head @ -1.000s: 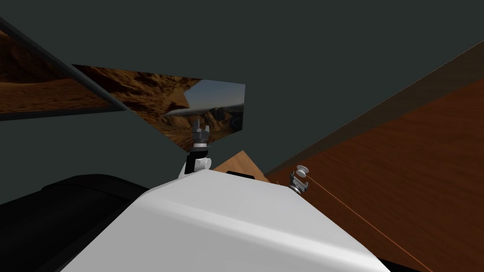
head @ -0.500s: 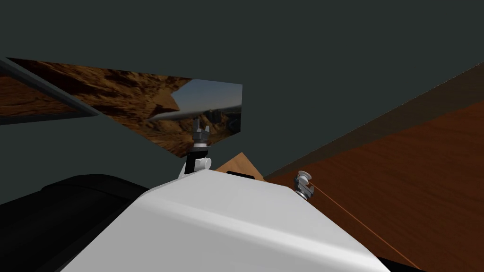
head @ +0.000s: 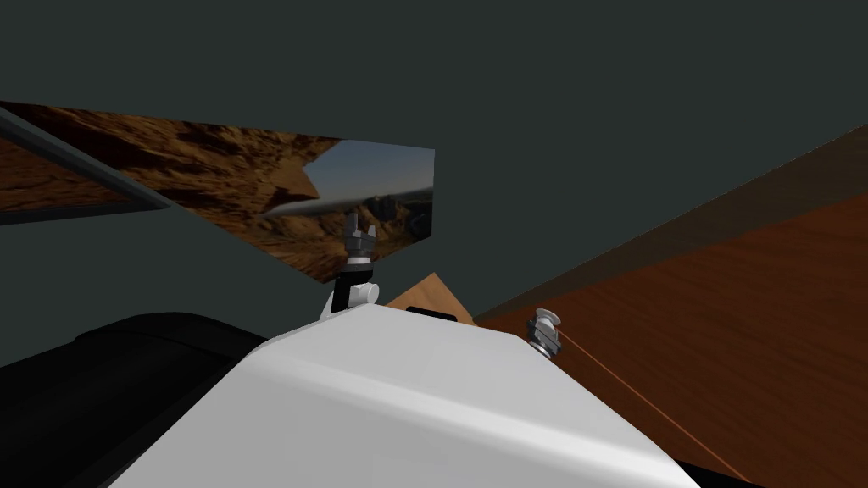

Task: Pull the door open

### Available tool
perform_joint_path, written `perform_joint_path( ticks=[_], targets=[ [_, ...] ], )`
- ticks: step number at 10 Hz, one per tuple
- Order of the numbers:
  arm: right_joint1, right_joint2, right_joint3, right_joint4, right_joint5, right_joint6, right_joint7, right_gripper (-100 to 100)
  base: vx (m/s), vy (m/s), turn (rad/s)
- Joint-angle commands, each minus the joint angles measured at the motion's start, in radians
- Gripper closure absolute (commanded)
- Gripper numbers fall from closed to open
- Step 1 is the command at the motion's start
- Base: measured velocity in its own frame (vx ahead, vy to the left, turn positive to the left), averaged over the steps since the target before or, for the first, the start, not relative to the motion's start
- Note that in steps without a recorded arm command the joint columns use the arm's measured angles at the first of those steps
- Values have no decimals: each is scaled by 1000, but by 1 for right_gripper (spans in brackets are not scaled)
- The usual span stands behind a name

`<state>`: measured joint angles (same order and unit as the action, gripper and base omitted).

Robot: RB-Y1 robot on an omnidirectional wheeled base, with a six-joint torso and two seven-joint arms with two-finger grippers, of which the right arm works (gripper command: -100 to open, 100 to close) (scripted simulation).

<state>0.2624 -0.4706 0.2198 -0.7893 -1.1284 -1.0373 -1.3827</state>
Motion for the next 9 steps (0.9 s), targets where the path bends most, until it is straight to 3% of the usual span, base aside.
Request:
perform_joint_path(
  ticks=[1,3,9],
  targets=[
    [1,0,-1,0,-1,-1,-1,100,-6,4,0],
    [5,-7,18,-11,12,0,-11,100,-71,13,27],
    [25,-37,86,-54,57,-3,-50,100,-212,45,53]
  ],
)
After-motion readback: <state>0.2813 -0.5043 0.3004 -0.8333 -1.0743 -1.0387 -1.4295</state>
